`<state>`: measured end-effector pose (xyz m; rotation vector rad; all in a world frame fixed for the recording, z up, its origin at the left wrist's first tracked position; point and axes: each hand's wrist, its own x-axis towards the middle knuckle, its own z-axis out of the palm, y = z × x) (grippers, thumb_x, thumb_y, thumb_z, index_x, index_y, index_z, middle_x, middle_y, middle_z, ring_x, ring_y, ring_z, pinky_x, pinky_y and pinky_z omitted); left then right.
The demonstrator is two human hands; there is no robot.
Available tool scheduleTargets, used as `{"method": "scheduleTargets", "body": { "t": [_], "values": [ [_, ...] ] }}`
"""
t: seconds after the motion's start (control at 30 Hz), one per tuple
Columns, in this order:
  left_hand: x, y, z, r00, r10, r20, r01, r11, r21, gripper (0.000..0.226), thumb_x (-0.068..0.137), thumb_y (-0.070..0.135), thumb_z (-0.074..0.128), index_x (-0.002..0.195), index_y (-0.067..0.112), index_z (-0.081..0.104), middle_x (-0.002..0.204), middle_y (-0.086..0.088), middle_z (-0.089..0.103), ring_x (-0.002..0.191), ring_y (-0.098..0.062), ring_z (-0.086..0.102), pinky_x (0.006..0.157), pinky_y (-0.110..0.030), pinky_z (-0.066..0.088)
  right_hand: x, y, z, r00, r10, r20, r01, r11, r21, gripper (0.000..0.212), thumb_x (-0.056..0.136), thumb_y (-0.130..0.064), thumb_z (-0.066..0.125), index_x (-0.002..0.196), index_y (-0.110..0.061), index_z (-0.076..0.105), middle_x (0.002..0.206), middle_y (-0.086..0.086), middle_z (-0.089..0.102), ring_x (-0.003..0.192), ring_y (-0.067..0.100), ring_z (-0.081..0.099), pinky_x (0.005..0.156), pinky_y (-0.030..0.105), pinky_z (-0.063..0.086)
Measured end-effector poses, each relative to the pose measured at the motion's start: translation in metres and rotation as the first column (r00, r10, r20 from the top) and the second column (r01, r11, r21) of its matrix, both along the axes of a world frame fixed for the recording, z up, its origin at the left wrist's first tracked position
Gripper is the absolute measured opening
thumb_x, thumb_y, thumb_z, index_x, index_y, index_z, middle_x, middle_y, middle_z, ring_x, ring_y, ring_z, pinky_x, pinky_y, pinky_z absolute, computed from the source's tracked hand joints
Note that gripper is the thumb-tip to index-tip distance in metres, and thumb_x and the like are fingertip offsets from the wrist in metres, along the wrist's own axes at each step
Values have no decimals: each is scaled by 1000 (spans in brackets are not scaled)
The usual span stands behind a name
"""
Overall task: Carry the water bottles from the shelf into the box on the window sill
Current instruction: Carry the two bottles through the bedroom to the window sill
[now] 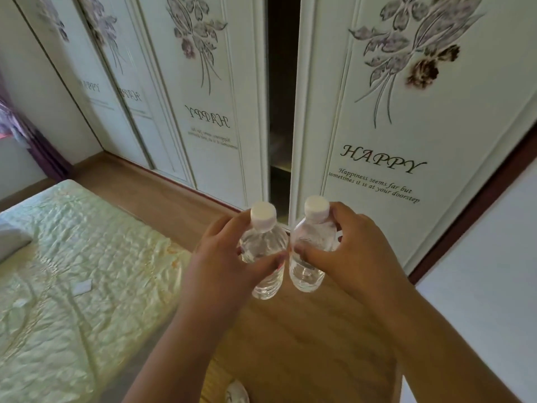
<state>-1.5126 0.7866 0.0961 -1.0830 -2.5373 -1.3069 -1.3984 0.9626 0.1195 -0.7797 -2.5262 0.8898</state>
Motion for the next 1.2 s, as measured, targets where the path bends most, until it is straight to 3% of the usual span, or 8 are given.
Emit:
{"method": "scheduleTargets", "body": {
  "t": [0.07, 0.17, 0.63, 0.8, 1.07, 1.2],
  "values": [
    [-20, 18, -3, 1000, -23, 5, 23, 1000, 0, 74, 64, 70, 77, 130, 49, 51, 123, 29, 53, 104, -1, 60, 86, -33, 59, -11, 14, -3, 999, -44, 23, 44, 999, 7, 70, 72, -59, 79, 131, -42, 48, 121, -9, 61, 95, 5, 54, 74, 16, 41],
    [-53, 43, -7, 998, -66, 3, 66, 998, -12, 77, 62, 76, 71, 130, 48, 50, 118, 32, 50, 100, 1, 59, 85, -33, 59, -34, 33, -2, 992, -113, 47, 113, 994, -1, 72, 72, -57, 81, 133, -39, 49, 124, -6, 61, 100, 10, 56, 86, 29, 49],
    [-234, 104, -4, 981, -191, -27, 190, 981, -37, 74, 65, 70, 74, 131, 44, 50, 116, 25, 52, 95, 0, 61, 83, -30, 59, -191, 71, -4, 970, -239, 41, 239, 971, 7, 72, 72, -55, 82, 133, -40, 48, 124, -8, 57, 105, 11, 58, 89, 30, 50],
    [-277, 101, -7, 992, -124, -9, 124, 991, -49, 77, 66, 70, 73, 135, 46, 48, 123, 24, 54, 101, -1, 60, 87, -34, 59, -246, 82, -15, 982, -179, 60, 181, 983, -20, 71, 71, -58, 81, 131, -42, 45, 125, -9, 56, 103, 6, 52, 88, 25, 43],
    [-335, 106, -15, 998, 62, 17, -60, 996, -69, 81, 64, 71, 71, 136, 42, 51, 126, 19, 55, 103, -6, 62, 87, -36, 59, -349, 111, -35, 999, 48, 18, -45, 986, -161, 62, 64, -69, 63, 118, -48, 41, 124, -17, 55, 115, 13, 59, 103, 38, 43],
    [-365, 123, -13, 982, 188, 9, -187, 980, -69, 77, 64, 73, 73, 132, 45, 50, 123, 23, 54, 99, -2, 61, 84, -34, 59, -398, 142, -33, 981, 194, -31, -196, 960, -200, 41, 72, -63, 69, 103, -51, 45, 111, -25, 54, 100, 3, 59, 99, 30, 42]
  ]
}}
